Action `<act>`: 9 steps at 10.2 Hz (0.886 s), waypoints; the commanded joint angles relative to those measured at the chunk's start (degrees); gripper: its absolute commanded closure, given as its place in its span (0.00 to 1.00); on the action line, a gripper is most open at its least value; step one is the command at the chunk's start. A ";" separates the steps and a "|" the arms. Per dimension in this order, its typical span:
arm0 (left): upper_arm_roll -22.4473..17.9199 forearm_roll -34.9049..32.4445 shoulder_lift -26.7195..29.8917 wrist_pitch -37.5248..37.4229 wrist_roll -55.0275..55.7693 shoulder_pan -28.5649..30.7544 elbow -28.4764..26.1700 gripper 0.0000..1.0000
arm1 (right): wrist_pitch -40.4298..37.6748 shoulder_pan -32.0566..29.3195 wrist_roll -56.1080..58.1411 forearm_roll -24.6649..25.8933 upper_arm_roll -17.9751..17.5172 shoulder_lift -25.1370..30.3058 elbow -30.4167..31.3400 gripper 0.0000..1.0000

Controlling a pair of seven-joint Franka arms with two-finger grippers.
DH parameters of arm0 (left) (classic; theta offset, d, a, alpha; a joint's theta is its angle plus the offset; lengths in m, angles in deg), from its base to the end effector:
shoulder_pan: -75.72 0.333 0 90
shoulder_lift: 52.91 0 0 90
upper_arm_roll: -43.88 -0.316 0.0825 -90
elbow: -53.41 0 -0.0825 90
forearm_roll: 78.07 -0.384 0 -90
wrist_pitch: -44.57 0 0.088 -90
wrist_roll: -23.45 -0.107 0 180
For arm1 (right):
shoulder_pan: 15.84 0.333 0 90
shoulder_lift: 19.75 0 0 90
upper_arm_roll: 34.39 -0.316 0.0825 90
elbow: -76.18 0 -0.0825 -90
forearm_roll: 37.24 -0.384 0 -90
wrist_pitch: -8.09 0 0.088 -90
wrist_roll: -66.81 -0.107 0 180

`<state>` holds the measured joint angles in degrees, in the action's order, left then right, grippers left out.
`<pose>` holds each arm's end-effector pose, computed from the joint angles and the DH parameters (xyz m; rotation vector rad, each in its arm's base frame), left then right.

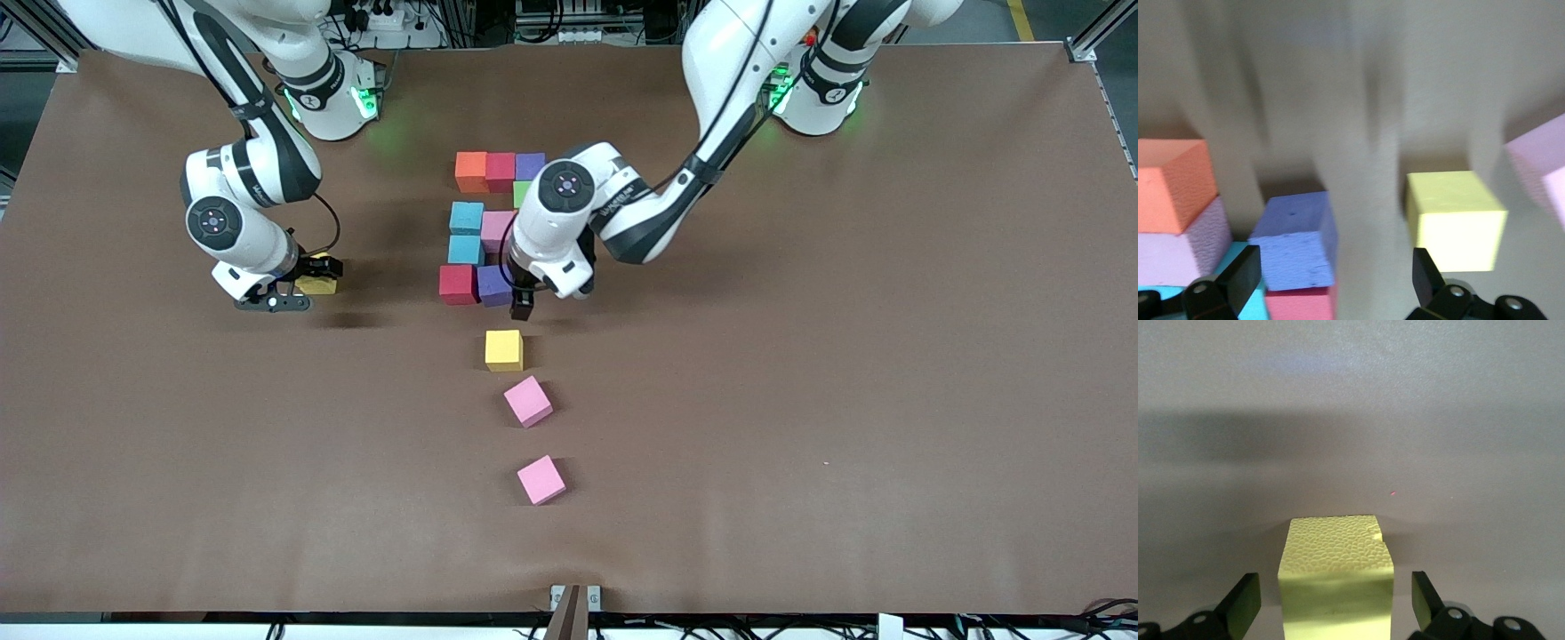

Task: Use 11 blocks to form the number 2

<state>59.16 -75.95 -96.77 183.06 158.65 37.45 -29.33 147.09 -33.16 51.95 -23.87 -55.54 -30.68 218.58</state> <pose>0.4757 -0.5739 0.2689 2.0862 2.0292 -0.3214 0.4462 0.0353 0.2020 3.0249 0.0055 -0.3285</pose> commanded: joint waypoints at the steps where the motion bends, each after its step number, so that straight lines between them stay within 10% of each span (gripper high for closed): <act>1: 0.20 -0.36 -1.74 -0.94 -1.52 0.83 3.18 0.00 | 0.65 -0.51 1.50 -1.85 -0.48 1.70 1.92 0.79; 2: 0.19 -0.01 -2.71 0.63 -1.34 1.00 3.54 0.00 | 0.65 -0.60 1.50 -2.03 -0.48 1.70 2.01 1.00; 5: -0.07 0.08 -5.70 9.22 -1.43 1.00 3.63 0.00 | 0.74 2.02 1.85 -1.94 -1.26 2.05 1.31 1.00; 9: -0.16 0.08 -9.13 13.38 -1.43 0.92 4.86 0.00 | -2.67 6.33 -0.16 -2.03 -11.53 2.40 -8.15 1.00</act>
<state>58.99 -75.95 -103.74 195.47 157.67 38.61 -27.08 147.83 -27.76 52.41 -24.92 -63.66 -29.87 214.22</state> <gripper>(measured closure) 0.000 0.423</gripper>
